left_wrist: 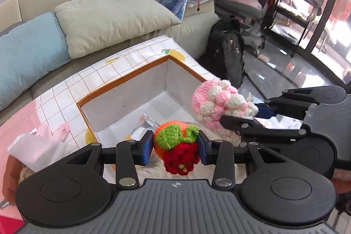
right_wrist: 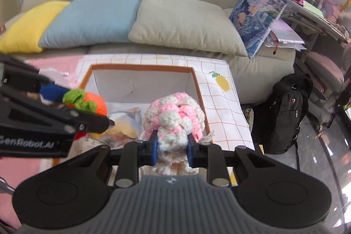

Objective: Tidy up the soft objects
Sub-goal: 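Carry the crochet fruit and hat into the orange box and open both tools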

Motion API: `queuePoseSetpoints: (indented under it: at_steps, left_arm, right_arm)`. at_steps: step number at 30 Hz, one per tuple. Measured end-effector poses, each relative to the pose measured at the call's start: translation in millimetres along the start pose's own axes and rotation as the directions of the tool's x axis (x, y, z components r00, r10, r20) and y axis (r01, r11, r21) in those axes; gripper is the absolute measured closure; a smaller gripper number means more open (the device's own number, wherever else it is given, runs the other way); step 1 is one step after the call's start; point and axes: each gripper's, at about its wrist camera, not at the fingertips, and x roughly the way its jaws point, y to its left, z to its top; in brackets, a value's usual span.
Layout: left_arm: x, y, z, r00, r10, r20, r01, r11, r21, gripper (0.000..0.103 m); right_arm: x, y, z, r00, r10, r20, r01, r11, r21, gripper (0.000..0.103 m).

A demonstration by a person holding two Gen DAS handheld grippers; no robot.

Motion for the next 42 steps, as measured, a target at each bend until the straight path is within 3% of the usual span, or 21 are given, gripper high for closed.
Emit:
queuePoseSetpoints:
  at_steps: [10,23,29,36,42]
  left_arm:
    - [44.4,14.8,-0.1,0.994,0.043,-0.098,-0.041,0.999,0.018,0.057]
    - [48.3,22.7,-3.7,0.993,0.053,-0.107,-0.052,0.999,0.014,0.052]
    - [32.1,25.9,-2.3,0.998,0.035,-0.059,-0.035,0.999,-0.008,0.037]
    - [-0.6,25.5,2.1,0.999,0.029,0.017,-0.029,0.999,-0.033,0.036]
    - [-47.5,26.2,3.4,0.981,0.121,0.15,-0.114,0.992,-0.053,0.036]
  right_arm:
    - [53.7,7.9,-0.8,0.994,-0.014,-0.105,0.007,0.998,-0.067,0.078]
    - [70.7,16.1,-5.0,0.986,-0.031,-0.161,0.018,0.996,-0.083,0.064]
    - [59.3,21.7,2.6,0.99,-0.052,-0.128,0.034,0.99,-0.135,0.055]
    - [29.4,26.3,17.0,0.997,-0.058,-0.059,0.049,0.989,-0.141,0.043]
    - [-16.2,40.7,26.4,0.996,-0.065,0.056,0.072,0.989,-0.128,0.04]
